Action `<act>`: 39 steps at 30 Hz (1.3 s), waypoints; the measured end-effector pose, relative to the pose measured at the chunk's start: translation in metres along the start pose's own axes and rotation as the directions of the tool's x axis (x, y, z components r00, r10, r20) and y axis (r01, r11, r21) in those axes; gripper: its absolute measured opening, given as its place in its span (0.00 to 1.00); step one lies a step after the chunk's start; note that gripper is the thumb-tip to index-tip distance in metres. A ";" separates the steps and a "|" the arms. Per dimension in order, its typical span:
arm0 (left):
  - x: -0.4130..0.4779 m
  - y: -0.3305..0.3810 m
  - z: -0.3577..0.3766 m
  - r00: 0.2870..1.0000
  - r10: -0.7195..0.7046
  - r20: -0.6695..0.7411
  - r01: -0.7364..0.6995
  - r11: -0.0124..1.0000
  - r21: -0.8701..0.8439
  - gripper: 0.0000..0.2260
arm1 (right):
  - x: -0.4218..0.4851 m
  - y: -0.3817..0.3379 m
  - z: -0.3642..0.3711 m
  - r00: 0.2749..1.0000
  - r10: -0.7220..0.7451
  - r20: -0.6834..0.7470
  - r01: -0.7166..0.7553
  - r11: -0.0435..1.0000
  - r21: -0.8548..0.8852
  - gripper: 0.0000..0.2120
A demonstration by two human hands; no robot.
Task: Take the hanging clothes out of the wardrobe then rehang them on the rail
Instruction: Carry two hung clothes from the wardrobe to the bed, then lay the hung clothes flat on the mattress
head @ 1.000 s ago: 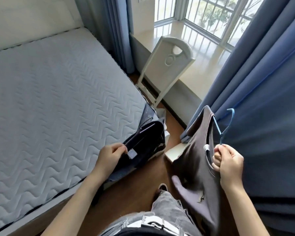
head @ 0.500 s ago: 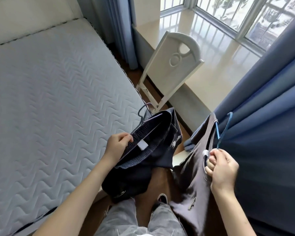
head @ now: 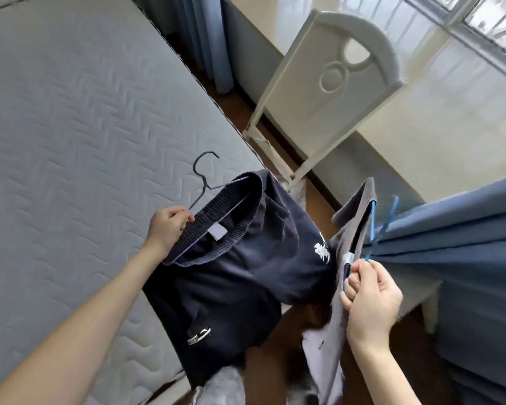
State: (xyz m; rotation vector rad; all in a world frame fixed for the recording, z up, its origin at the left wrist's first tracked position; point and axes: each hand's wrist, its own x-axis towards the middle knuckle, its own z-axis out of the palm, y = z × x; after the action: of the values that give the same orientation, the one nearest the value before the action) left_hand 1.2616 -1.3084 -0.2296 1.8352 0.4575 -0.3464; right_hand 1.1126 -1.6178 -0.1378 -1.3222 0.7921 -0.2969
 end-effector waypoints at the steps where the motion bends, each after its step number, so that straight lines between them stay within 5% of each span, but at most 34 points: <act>1: 0.024 -0.004 -0.013 1.000 -0.008 -0.003 0.008 1.000 -0.013 0.16 | 0.002 0.009 0.018 1.000 -0.002 0.003 0.003 1.000 -0.010 0.12; 9: 0.176 -0.085 -0.047 0.998 -0.060 -0.025 0.062 0.991 0.120 0.15 | 0.042 0.090 0.150 0.998 0.061 -0.020 -0.059 0.995 0.079 0.15; 14: 0.247 -0.157 -0.037 0.993 0.076 -0.087 -0.030 0.898 0.438 0.11 | 0.066 0.160 0.225 0.998 0.058 -0.005 -0.057 0.996 0.069 0.12; 28: 0.292 -0.256 -0.009 0.845 0.479 -0.240 -0.208 0.706 0.678 0.06 | 0.094 0.284 0.298 0.987 0.161 0.022 -0.161 0.986 0.039 0.14; 32: 0.294 -0.252 -0.013 0.871 0.463 -0.164 -0.235 0.687 0.688 0.06 | 0.095 0.285 0.299 0.985 0.168 0.031 -0.169 0.985 0.037 0.12; 39: 0.266 -0.186 -0.028 0.992 0.105 -0.066 -0.049 0.823 0.566 0.17 | 0.089 0.226 0.263 0.994 0.112 0.005 -0.112 0.992 0.053 0.13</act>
State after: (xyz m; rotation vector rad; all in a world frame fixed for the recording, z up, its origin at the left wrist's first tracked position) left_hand 1.4075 -1.1958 -0.4977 2.4545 0.3641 -0.3648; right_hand 1.2977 -1.4182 -0.3710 -1.2234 0.8473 -0.2260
